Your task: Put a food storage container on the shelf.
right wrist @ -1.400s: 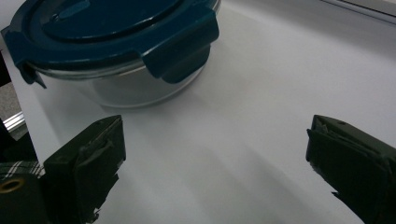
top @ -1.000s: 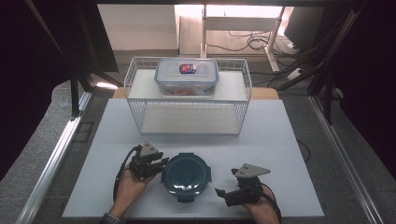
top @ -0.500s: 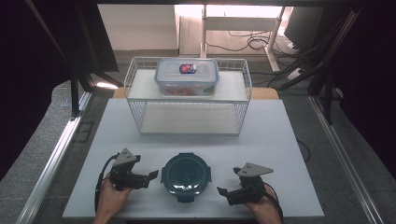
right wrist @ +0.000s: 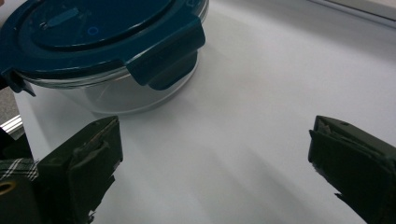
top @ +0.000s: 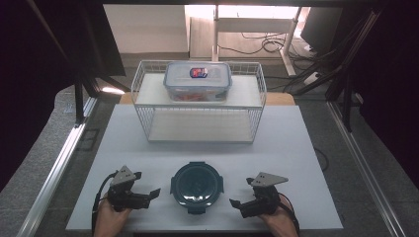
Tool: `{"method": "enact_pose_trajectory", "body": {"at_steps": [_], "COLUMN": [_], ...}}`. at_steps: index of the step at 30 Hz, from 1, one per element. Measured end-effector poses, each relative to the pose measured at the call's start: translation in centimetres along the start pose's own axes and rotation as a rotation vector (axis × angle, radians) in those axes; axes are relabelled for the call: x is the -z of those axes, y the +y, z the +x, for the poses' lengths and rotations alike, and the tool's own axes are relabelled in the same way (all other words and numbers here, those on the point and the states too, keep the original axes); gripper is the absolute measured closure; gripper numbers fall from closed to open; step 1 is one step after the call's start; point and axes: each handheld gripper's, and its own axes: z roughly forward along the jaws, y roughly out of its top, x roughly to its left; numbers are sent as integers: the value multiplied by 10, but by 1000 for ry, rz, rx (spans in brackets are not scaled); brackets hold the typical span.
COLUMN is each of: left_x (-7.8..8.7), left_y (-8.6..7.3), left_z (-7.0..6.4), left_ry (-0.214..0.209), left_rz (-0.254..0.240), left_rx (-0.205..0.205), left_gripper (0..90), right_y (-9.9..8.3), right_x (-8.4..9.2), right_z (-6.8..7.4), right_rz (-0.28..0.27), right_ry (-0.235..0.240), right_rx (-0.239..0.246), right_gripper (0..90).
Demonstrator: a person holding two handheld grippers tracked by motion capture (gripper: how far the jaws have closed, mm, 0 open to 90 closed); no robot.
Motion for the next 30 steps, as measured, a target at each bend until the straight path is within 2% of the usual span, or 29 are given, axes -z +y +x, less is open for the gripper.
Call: {"method": "enact_pose_trajectory", "body": {"at_steps": [6, 14, 17, 19, 24, 27, 30], "left_x": [0, 2, 2, 0, -11, -18, -26], "left_y": [4, 10, 14, 18, 25, 31, 38], "left_z": [-7, -12, -15, -18, -29, -34, -34], "left_ry": [-19, -68, -115, -150, -171, -191, -236], "left_rz": [14, 8, -3, 6, 64, 76, 84], "left_rx": [-27, -29, -27, -34, -69, -69, -36], "left_gripper": [69, 56, 39, 41, 65, 81, 91], "right_y": [3, 12, 20, 24, 32, 38, 44], "right_x": [1, 0, 0, -2, -10, -15, -21], "right_z": [0, 6, 8, 8, 11, 13, 14], "right_rz": [-14, -37, -46, -28, 42, 67, 85], "right_ry": [15, 26, 36, 56, 103, 140, 159], "right_rx": [-14, -29, -42, -66, -77, -89, -100], "right_gripper": [4, 13, 10, 9, 15, 40, 67]}}
